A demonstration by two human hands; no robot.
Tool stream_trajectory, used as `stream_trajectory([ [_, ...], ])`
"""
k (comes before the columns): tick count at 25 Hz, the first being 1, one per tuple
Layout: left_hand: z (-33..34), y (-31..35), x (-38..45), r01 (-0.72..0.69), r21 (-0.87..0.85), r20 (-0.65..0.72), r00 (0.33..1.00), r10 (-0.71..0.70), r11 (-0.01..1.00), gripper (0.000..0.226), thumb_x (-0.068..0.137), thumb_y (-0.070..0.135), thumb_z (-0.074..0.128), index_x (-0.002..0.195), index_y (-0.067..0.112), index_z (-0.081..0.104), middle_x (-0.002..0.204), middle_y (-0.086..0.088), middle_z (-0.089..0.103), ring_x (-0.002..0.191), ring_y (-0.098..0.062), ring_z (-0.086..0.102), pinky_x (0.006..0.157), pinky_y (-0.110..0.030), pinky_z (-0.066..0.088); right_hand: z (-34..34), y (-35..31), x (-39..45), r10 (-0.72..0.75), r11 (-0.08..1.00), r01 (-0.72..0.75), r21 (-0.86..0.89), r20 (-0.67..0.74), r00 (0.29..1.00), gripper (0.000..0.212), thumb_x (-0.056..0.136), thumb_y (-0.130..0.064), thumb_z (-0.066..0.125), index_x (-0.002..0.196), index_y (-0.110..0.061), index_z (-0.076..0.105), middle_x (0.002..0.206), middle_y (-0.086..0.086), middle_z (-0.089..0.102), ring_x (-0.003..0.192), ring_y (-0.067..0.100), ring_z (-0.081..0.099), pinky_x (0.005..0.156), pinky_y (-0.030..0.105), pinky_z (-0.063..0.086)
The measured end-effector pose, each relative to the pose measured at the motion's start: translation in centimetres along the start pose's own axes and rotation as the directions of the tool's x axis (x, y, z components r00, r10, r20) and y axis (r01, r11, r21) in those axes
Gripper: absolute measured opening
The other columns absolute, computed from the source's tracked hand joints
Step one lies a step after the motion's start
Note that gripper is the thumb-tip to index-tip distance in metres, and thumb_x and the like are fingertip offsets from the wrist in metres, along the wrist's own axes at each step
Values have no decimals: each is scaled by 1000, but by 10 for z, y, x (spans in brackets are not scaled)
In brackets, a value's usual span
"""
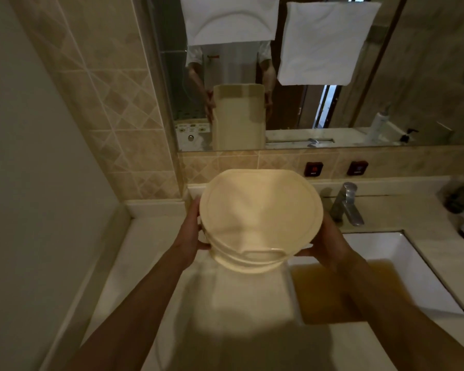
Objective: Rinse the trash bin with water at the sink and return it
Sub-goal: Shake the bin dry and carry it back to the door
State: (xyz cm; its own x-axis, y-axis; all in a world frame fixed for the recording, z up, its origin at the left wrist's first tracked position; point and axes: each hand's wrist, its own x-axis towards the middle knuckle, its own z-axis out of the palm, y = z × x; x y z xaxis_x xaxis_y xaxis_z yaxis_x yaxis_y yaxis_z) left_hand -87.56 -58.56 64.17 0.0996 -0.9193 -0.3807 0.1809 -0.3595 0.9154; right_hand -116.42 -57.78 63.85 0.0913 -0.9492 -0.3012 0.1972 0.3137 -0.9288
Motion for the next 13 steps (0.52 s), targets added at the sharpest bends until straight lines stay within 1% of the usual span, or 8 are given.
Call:
stream_trajectory([
  [2, -3, 1, -2, -49, -39, 56, 997, 51, 998, 50, 93, 63, 42, 124, 30, 62, 121, -2, 68, 116, -29, 60, 97, -54, 49, -2, 2, -11, -110, 994, 109, 27, 31, 993, 31, 98, -44, 43, 118, -31, 64, 125, 14, 62, 108, 30, 63, 83, 51, 56],
  [4, -4, 2, -7, -112, -43, 102, 988, 116, 993, 66, 84, 67, 55, 127, 16, 58, 127, -13, 63, 116, -33, 60, 92, -50, 52, -6, 6, -20, -183, 980, 180, 82, 29, 983, 35, 96, -40, 50, 123, -19, 59, 125, 18, 61, 108, 33, 63, 87, 50, 54],
  [6, -6, -1, -17, -112, -73, 87, 989, 118, 991, 83, 69, 71, 69, 129, 17, 50, 132, -15, 55, 110, -29, 61, 79, -41, 55, -13, 7, -26, -141, 983, 138, 120, 19, 990, 65, 88, -43, 64, 143, -23, 37, 138, 20, 51, 119, 39, 56, 99, 60, 44],
  [7, -8, -5, -22, -124, -118, 81, 988, 134, 985, 80, 71, 67, 70, 132, 20, 47, 131, -13, 54, 106, -25, 61, 75, -38, 55, -17, 5, -30, -122, 983, 114, 143, 46, 991, 77, 84, -40, 69, 147, -27, 28, 139, 19, 50, 120, 39, 55, 102, 62, 40],
  [8, -12, -10, -29, -132, -154, 98, 984, 148, 979, 77, 76, 61, 70, 137, 23, 44, 135, -12, 52, 108, -24, 61, 78, -39, 56, -19, 3, -36, -113, 983, 98, 153, 89, 990, 84, 80, -34, 73, 149, -29, 26, 138, 17, 51, 119, 39, 56, 103, 61, 40],
  [9, -16, -14, -35, -123, -182, 139, 979, 149, 975, 79, 78, 59, 71, 143, 26, 40, 143, -12, 47, 117, -27, 58, 87, -43, 55, -20, 2, -41, -105, 986, 84, 147, 148, 983, 86, 75, -27, 75, 148, -29, 29, 138, 16, 51, 118, 39, 54, 103, 59, 39],
  [11, -22, -20, -51, -156, -161, 209, 960, 188, 975, 90, 75, 63, 72, 150, 34, 31, 157, -9, 33, 133, -30, 48, 105, -50, 45, -20, 2, -56, -111, 990, 86, 111, 243, 964, 82, 72, -14, 73, 145, -32, 38, 143, 12, 47, 127, 40, 46, 105, 60, 37],
  [13, -19, -21, -80, -253, -93, 195, 944, 267, 963, 93, 74, 61, 70, 151, 43, 22, 156, 3, 34, 132, -21, 49, 104, -43, 46, -15, -4, -76, -116, 989, 91, 117, 231, 966, 75, 73, -13, 69, 139, -38, 45, 142, 4, 50, 131, 37, 44, 97, 58, 43],
])
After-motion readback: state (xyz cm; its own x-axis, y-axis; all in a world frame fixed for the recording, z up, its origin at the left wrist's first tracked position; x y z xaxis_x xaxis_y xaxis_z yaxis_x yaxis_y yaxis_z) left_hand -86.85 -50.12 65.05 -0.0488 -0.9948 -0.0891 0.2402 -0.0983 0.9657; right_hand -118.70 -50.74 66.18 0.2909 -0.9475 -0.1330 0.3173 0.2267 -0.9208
